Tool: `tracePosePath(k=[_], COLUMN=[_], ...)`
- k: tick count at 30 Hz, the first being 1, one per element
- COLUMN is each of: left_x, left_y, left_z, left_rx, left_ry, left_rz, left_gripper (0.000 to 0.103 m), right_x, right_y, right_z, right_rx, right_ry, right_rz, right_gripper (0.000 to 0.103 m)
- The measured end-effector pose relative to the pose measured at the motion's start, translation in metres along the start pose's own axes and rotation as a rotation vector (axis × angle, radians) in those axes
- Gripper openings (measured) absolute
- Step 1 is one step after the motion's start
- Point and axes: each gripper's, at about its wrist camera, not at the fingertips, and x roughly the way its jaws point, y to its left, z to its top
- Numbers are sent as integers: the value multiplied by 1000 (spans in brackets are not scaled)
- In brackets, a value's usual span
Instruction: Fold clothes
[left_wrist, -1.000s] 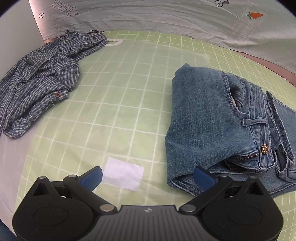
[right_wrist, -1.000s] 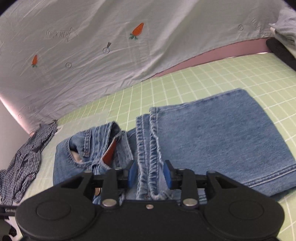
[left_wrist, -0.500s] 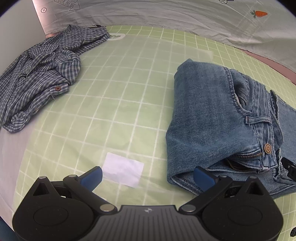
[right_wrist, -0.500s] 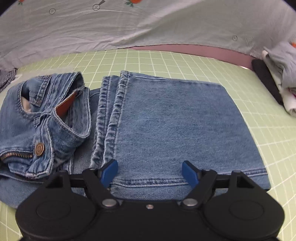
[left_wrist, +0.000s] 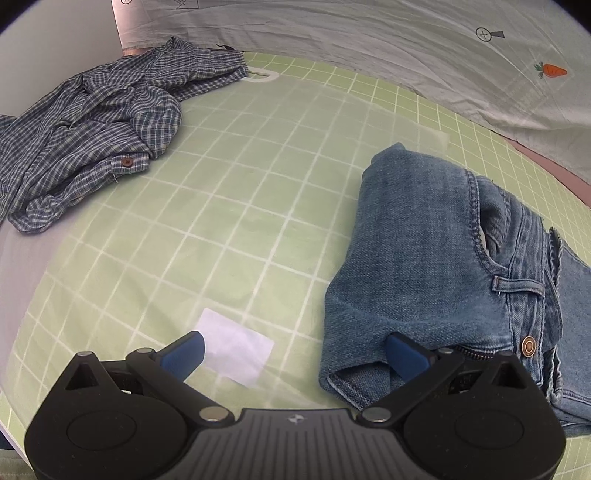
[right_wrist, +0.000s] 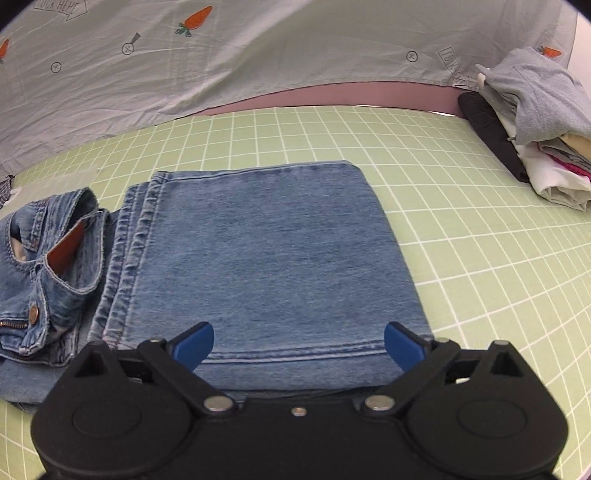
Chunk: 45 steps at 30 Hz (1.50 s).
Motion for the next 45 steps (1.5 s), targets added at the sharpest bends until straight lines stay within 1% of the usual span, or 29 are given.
tracePosePath(k=[7,10,17,19,21,22,24,25,26,27,28,30,31,32,33,37,41,43,45], left_x=[3,15,34,39,40,41,43,43,44,44,41,30,23,13,2,-42,-86,-91,-84], left_y=[-9,-15,-32,-35,-36,-36,-36,-36,-36,-36,-35,-33,-34,-40,-46,-71,-139,-184,-231], left_z=[9,16,26,28,27,27,27,27,27,27,26,26,25,24,22,16,4,-2,-11], left_rx=[-32,-32,38,54,49,47,42,40,38,35,30,23,19,14,8,-12,21,51,97], left_ry=[-24,-4,27,39,37,36,35,34,33,30,22,-1,-15,-35,-55,-136,-203,-197,-178], left_rz=[-38,-80,-168,-194,-211,-220,-237,-245,-254,-263,-271,-285,-292,-302,-311,-350,-423,-462,-463], left_gripper=[103,103,103,102,96,95,87,85,79,69,63,42,38,30,27,24,23,23,23], right_x=[8,8,4,2,-1,-3,-8,-10,-13,-15,-17,-20,-21,-19,-17,-3,9,12,14], right_y=[-18,-21,-24,-25,-26,-26,-28,-29,-30,-31,-32,-36,-39,-44,-48,-74,-111,-132,-154], right_z=[-3,-4,-6,-6,-6,-5,-5,-5,-6,-7,-8,-11,-13,-15,-16,-11,5,12,18], right_rx=[28,42,76,77,78,79,83,86,90,91,90,93,98,103,107,113,100,88,82], right_ry=[25,36,42,42,43,41,38,37,36,36,36,32,27,24,20,19,5,-12,-28], right_rz=[-20,-28,-64,-78,-92,-101,-116,-123,-131,-137,-143,-146,-139,-130,-122,-81,-31,-13,-5], right_gripper=[100,100,101,101,101,101,101,101,101,101,101,101,101,101,101,101,101,101,101])
